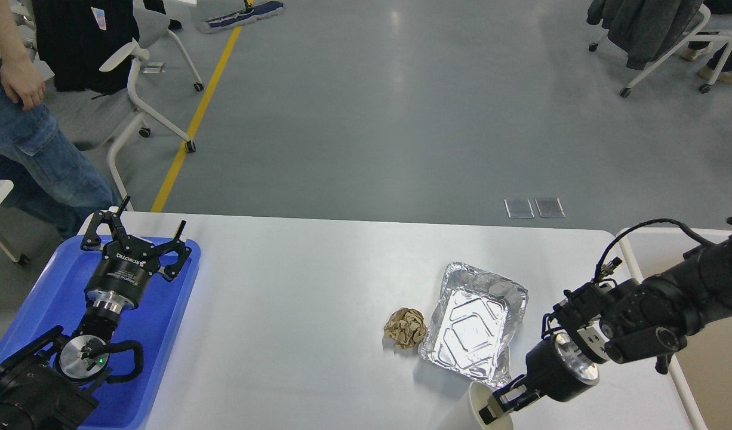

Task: Tidy desktop
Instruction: 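Close the right gripper on the white paper cup, then lift the cup with the right gripper and carry it toward the white bin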

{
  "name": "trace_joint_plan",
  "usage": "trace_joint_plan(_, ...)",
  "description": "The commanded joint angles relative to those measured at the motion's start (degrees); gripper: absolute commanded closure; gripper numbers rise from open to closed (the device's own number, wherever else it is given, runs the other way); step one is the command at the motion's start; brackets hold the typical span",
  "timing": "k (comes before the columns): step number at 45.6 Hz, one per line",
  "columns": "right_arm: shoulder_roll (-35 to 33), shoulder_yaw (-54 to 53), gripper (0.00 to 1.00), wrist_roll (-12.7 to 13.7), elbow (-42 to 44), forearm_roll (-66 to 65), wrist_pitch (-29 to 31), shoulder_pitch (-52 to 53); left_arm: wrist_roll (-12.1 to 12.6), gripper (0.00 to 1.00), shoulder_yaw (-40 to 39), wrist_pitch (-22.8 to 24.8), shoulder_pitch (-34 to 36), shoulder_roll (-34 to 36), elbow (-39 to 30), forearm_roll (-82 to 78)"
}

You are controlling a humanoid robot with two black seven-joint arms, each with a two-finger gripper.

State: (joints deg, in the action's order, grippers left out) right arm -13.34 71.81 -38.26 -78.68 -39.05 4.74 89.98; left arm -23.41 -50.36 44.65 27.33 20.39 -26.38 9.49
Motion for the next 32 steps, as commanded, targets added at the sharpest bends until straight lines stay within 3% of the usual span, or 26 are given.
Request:
trace_joint_plan(1,-1.7,1.1,1.0,-0.9,-3.8,0.0,1.3,10.0,0.0,0.01,0.0,0.0,-0.1,0.0,0.0,0.0)
trace_joint_plan(13,-1.9,0.4,1.0,-2.6,-3.5,1.0,9.6,25.9,0.0,0.01,0.0,0.0,0.0,0.0,-0.1,0.0)
trace_joint_plan(32,-6.9,0.4,1.0,-2.5,-0.3,1.0,20.7,41.8,-0.1,0.01,0.0,0.0,-0.1,0.0,0.0,0.0)
